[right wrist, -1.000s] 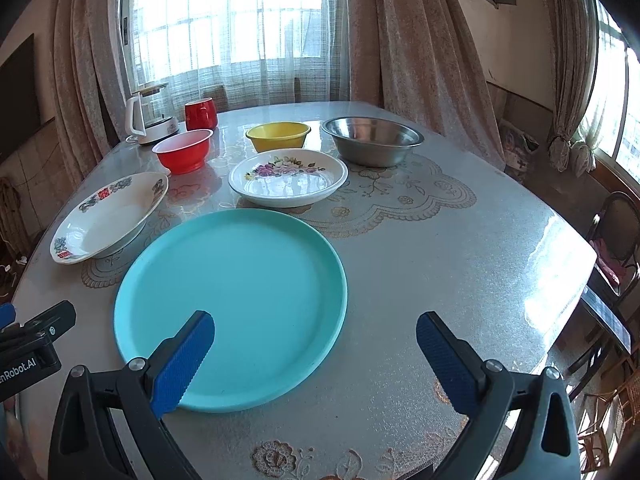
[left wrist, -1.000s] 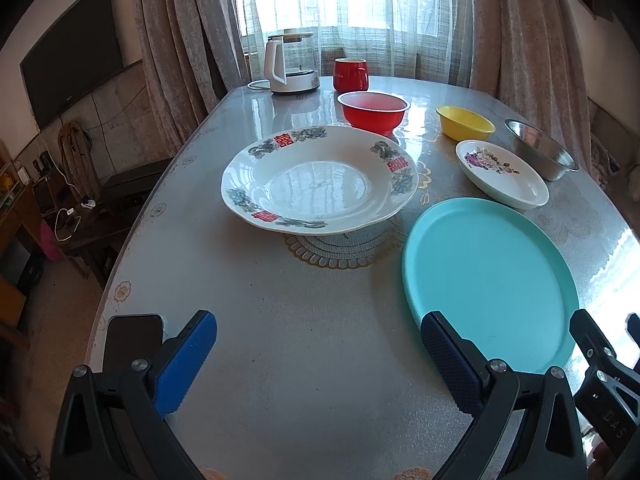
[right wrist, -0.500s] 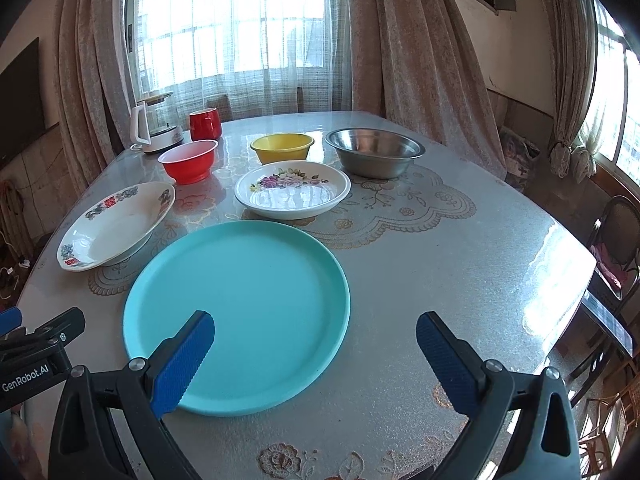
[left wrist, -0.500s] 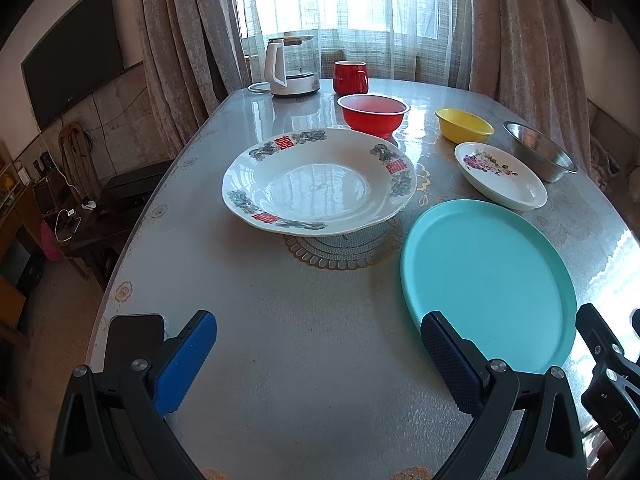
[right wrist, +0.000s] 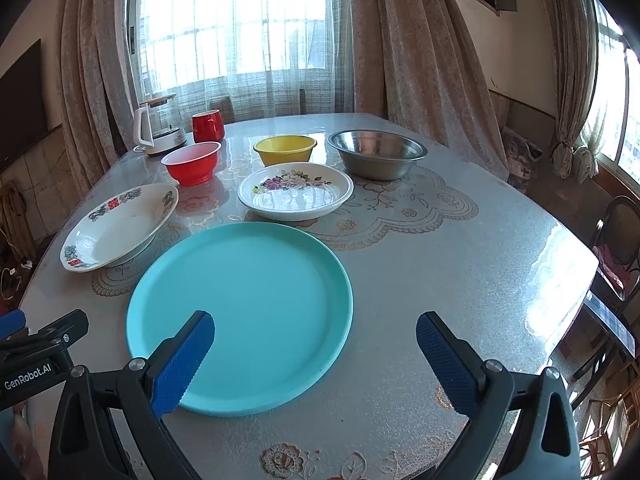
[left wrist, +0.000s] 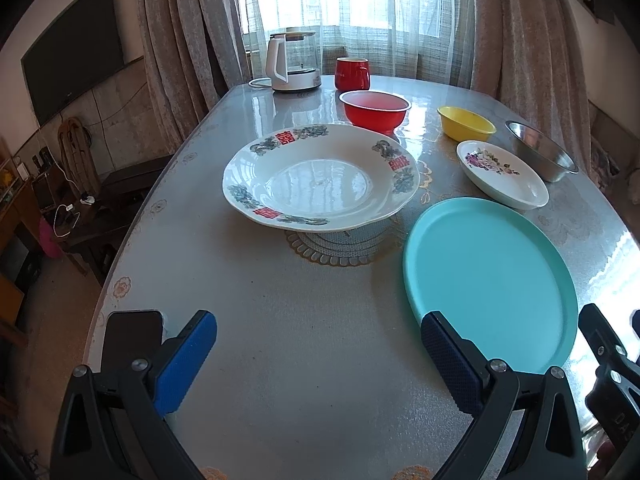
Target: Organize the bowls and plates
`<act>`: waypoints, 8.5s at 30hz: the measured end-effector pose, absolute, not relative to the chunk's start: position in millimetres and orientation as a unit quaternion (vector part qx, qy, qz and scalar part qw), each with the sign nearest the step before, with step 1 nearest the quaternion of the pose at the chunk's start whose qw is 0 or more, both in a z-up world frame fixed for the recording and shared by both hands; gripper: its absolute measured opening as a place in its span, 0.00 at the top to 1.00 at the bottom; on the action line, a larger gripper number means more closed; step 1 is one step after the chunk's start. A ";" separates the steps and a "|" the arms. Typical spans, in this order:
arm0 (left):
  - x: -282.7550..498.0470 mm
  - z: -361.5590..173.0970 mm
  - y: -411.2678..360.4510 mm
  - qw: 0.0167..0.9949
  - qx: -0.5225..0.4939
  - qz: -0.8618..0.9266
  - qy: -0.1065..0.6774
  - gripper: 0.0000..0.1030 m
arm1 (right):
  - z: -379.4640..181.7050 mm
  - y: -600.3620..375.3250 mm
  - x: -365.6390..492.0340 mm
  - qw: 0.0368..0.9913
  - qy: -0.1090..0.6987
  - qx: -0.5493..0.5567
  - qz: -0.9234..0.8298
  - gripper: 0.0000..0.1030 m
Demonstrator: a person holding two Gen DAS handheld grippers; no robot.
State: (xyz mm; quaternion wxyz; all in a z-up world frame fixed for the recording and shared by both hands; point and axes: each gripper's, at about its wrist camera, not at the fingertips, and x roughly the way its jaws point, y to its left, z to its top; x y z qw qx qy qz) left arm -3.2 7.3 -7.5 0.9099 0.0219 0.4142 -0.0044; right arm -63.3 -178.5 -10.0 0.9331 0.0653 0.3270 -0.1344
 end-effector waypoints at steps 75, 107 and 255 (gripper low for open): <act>24.2 -41.6 -43.0 0.890 0.064 -0.143 0.428 0.83 | -53.8 -247.2 -10.6 0.907 0.390 0.156 -0.031 0.80; 31.9 -35.4 -190.3 0.850 0.108 -0.274 0.436 0.82 | -50.7 -386.5 -48.9 0.891 0.346 0.247 -0.158 0.82; 88.8 -9.6 21.5 0.910 -0.071 -0.134 0.386 0.66 | -22.9 -180.6 43.1 0.915 0.335 0.199 0.106 0.84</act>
